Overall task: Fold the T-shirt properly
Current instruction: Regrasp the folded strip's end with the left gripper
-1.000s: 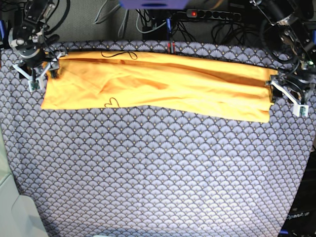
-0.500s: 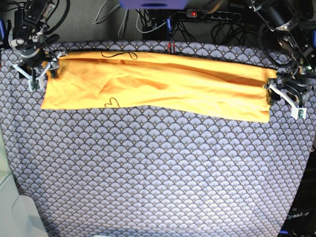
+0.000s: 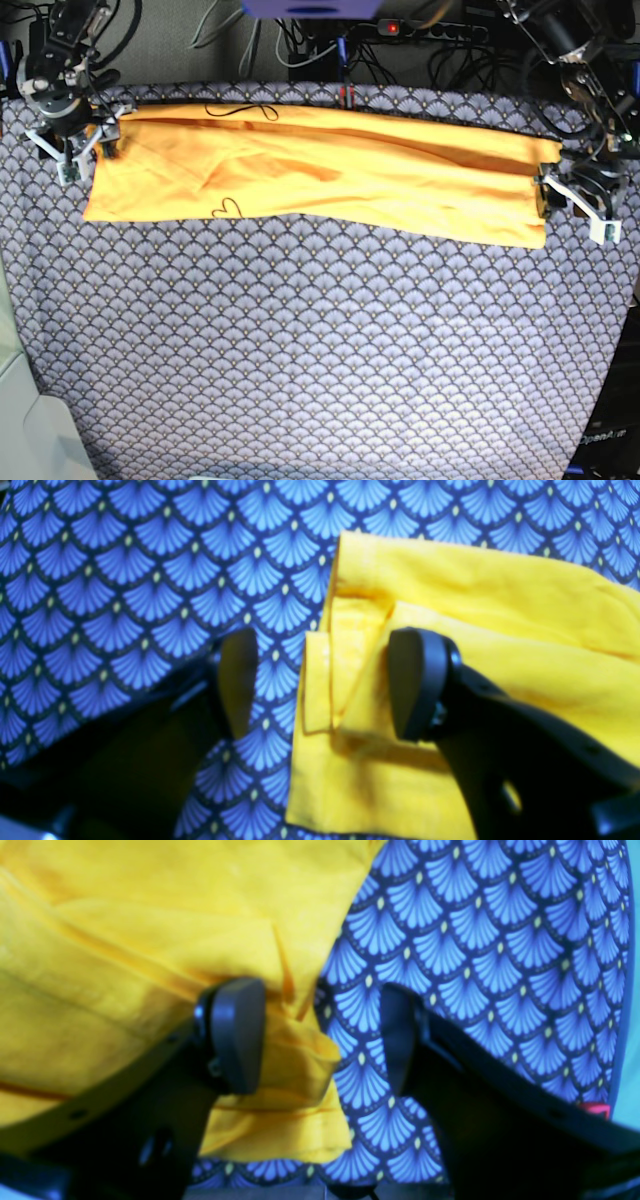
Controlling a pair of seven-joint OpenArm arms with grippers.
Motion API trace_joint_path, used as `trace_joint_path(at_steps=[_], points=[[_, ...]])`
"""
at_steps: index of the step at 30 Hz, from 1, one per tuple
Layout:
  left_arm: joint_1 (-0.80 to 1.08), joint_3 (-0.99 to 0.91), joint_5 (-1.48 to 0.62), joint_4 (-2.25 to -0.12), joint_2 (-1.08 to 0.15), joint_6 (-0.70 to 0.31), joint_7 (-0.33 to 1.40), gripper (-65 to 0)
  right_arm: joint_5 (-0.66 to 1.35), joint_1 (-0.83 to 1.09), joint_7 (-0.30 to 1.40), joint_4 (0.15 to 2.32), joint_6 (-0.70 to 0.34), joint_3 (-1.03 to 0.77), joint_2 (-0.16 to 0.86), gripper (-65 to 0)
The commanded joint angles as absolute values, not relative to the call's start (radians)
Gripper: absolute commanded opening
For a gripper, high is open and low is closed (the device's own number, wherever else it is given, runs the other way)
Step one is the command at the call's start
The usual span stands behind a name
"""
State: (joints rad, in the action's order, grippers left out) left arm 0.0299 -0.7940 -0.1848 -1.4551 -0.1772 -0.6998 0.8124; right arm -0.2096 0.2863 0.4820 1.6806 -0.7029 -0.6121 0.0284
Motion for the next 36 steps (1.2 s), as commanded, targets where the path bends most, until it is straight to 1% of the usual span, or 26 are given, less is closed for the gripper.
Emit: trace_joint_path(at_steps=[1, 5, 18, 26, 30, 31, 33, 34, 36], points=[[0.016, -0.794, -0.199, -1.461, -0.191, -0.698, 0.797, -24.7, -0.209, 0.285, 0.467, 1.695, -0.698, -0.615, 0.042, -27.7], [0.015, -0.794, -0.199, -1.392, -0.185, -0.698, 0.796, -24.7, -0.209, 0.285, 0.467, 1.695, -0.698, -0.615, 0.042, -27.7], [0.016, -0.792, -0.189, -1.372, -0.180, -0.698, 0.796, -24.7, -0.209, 0.282, 0.467, 1.695, -0.698, -0.615, 0.042, -27.7], [-0.007, -0.792, -0.189, -1.262, -0.186, -0.698, 0.786, -24.9, -0.209, 0.282, 0.467, 1.695, -0.698, -0.615, 0.042, -27.7], [-0.007, -0.792, -0.189, -1.259, -0.186, -0.698, 0.789, -25.2, -0.209, 0.280, 0.467, 1.695, -0.698, -0.615, 0.044, -27.7], [-0.007, -0.792, -0.193, -1.259, -0.186, -0.698, 0.792, -26.0, -0.209, 0.280, 0.467, 1.695, -0.698, -0.615, 0.044, -27.7], [-0.005, -0.792, -0.196, -1.259, -0.188, -0.698, 0.796, -31.4, -0.209, 0.280, 0.467, 1.695, -0.698, -0.615, 0.044, -27.7], [-0.005, -0.792, -0.196, -1.259, -0.189, -0.698, 0.796, -35.3, -0.209, 0.280, 0.467, 1.695, -0.698, -0.615, 0.044, -27.7], [-0.005, -0.792, -0.191, -1.259, -0.189, -0.698, 0.796, -45.7, -0.209, 0.280, 0.467, 1.695, -0.698, -0.615, 0.044, -27.7]])
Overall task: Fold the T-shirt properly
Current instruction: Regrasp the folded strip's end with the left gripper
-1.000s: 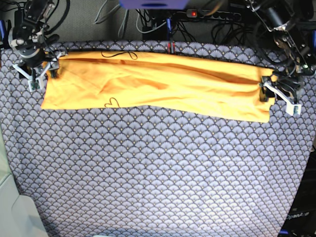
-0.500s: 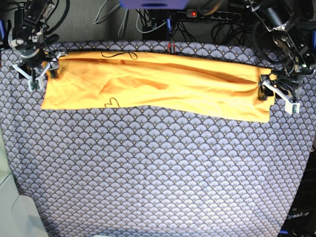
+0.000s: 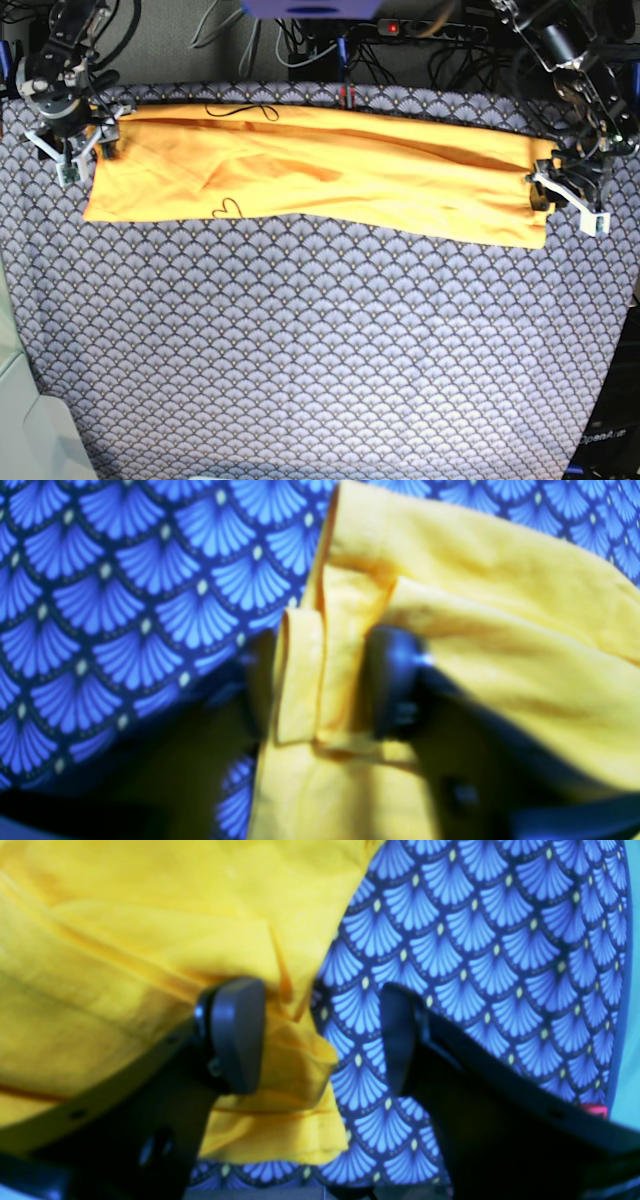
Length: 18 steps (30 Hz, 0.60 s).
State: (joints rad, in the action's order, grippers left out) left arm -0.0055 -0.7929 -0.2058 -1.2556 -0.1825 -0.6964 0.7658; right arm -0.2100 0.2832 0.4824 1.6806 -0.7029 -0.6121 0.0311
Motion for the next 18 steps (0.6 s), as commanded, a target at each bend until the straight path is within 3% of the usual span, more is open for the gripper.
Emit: trace_joint_path(at_steps=[1, 4, 11, 18], points=[[-0.005, -0.792, -0.189, -1.259, -0.189, -0.698, 0.796, -51.0, -0.209, 0.280, 0.467, 1.695, -0.698, -0.615, 0.044, -27.7], [-0.005, -0.792, -0.189, -1.259, -0.189, -0.698, 0.797, -65.0, -0.209, 0.280, 0.467, 1.695, -0.698, -0.615, 0.044, -27.7], [-0.001, -0.792, -0.189, -1.291, -0.189, -0.698, 0.803, -65.0, -0.209, 0.280, 0.467, 1.695, -0.698, -0.615, 0.044, -27.7], [0.004, -0.792, -0.193, -1.558, -0.127, -0.698, 0.970, -65.0, -0.211, 0.280, 0.467, 1.698, -0.698, -0.615, 0.044, -27.7]])
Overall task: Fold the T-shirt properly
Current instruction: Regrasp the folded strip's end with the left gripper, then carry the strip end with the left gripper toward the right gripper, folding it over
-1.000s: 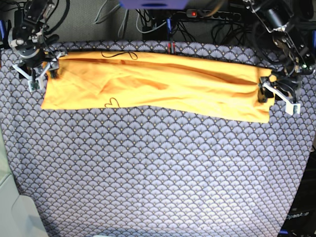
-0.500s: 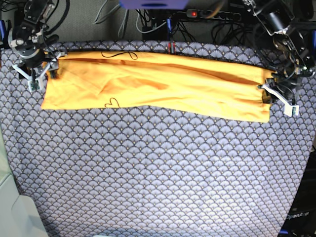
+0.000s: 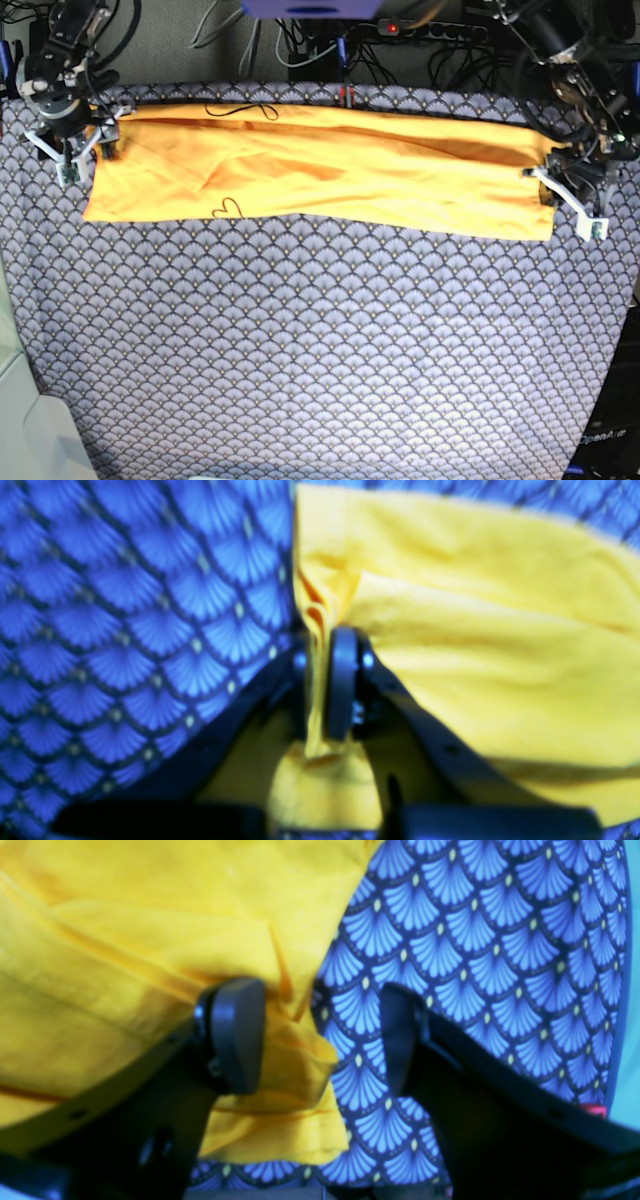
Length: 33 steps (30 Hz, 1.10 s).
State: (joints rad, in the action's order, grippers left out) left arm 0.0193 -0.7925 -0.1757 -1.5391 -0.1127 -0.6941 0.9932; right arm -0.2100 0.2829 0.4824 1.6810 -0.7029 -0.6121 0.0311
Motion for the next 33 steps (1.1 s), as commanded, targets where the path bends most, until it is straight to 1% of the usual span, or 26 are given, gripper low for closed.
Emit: trace_joint_path(at_steps=[1, 5, 10, 12, 15, 21, 26, 33], points=[[0.005, -0.792, -0.189, -1.604, -0.113, -0.698, 0.989, -65.0, -0.211, 0.280, 0.467, 1.698, -0.698, -0.615, 0.044, -27.7], [0.025, -0.789, -0.189, -1.759, -0.068, -0.698, 1.066, -65.0, -0.211, 0.280, 0.467, 1.699, -0.698, -0.615, 0.044, -27.7], [0.035, -0.705, -0.188, -1.922, -0.012, -0.698, 1.175, -65.0, -0.211, 0.280, 0.467, 1.699, -0.698, -0.615, 0.044, -27.7], [0.047, -0.679, -0.188, -1.957, 0.015, -0.698, 1.191, -65.0, -0.211, 0.280, 0.467, 1.699, -0.698, -0.615, 0.044, -27.7], [0.048, -0.622, -0.154, -1.962, 0.045, -0.698, 1.193, -65.0, -0.211, 0.280, 0.467, 1.699, -0.698, -0.615, 0.044, -27.7], [0.047, -0.503, 0.076, -1.965, 0.153, -0.698, 1.182, -65.0, -0.211, 0.283, 0.467, 1.699, -0.698, -0.615, 0.044, -27.7], [0.044, -0.429, 0.173, -1.969, 0.157, -0.698, 1.181, -65.0, -0.211, 0.283, 0.467, 1.699, -0.698, -0.615, 0.044, -27.7], [0.031, -0.363, 0.182, -1.965, 0.157, -0.698, 1.181, -65.0, -0.211, 0.285, 0.467, 1.699, -0.698, -0.615, 0.044, -27.7]])
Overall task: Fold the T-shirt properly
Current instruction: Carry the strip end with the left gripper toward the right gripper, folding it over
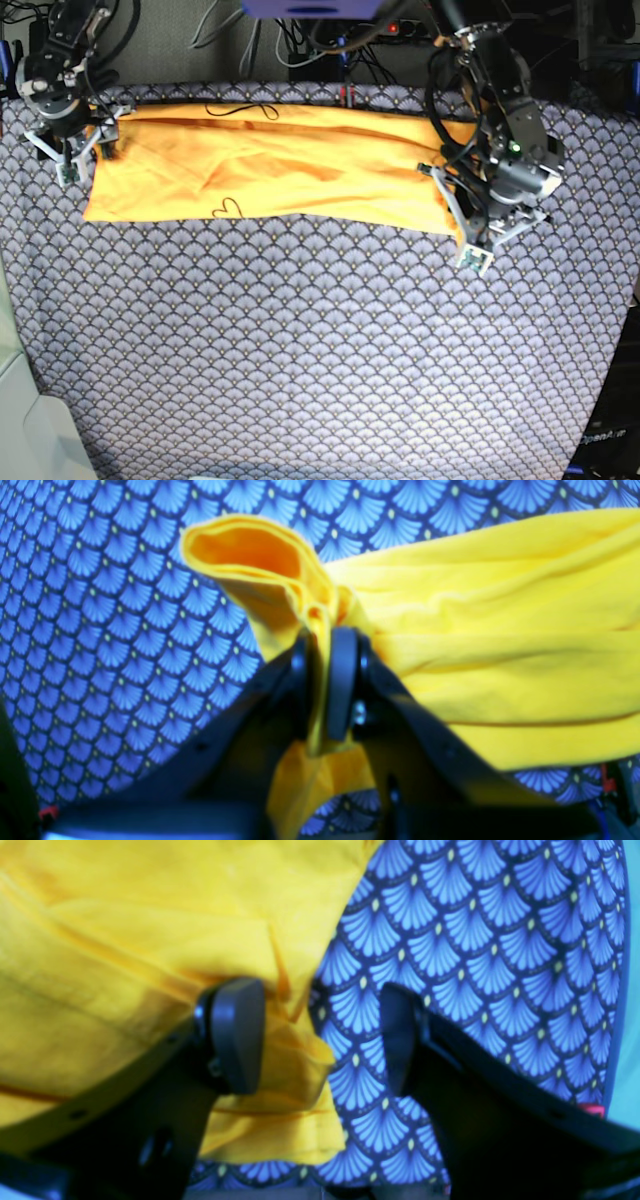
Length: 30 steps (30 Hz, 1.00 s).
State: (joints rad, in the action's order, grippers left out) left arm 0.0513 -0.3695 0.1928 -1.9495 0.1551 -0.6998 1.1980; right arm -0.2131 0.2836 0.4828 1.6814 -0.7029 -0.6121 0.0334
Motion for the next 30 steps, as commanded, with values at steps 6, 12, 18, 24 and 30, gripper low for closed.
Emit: trace_joint_path(at_steps=[6, 12, 18, 24, 30], points=[[0.010, -0.360, 0.228, -1.962, 0.157, -0.698, 1.181, -65.0, -0.211, 0.283, 0.467, 1.699, -0.698, -0.615, 0.044, -27.7], [0.018, -0.232, 0.323, -1.962, 0.157, -0.698, 1.181, -65.0, -0.211, 0.285, 0.467, 1.699, -0.698, -0.591, 0.044, -27.7], [0.025, -0.104, 0.407, -1.968, 0.157, -0.698, 1.182, -65.0, -0.211, 0.286, 0.467, 1.699, -0.698, -0.587, 0.039, -27.7], [0.028, -0.018, 0.414, -1.966, 0.157, -0.698, 1.182, -65.0, -0.211, 0.286, 0.467, 1.699, -0.698, -0.587, 0.039, -27.7], [0.024, 0.108, 0.415, -1.966, 0.157, -0.664, 1.182, -65.0, -0.211, 0.288, 0.467, 1.699, -0.698, -0.587, 0.041, -27.7]])
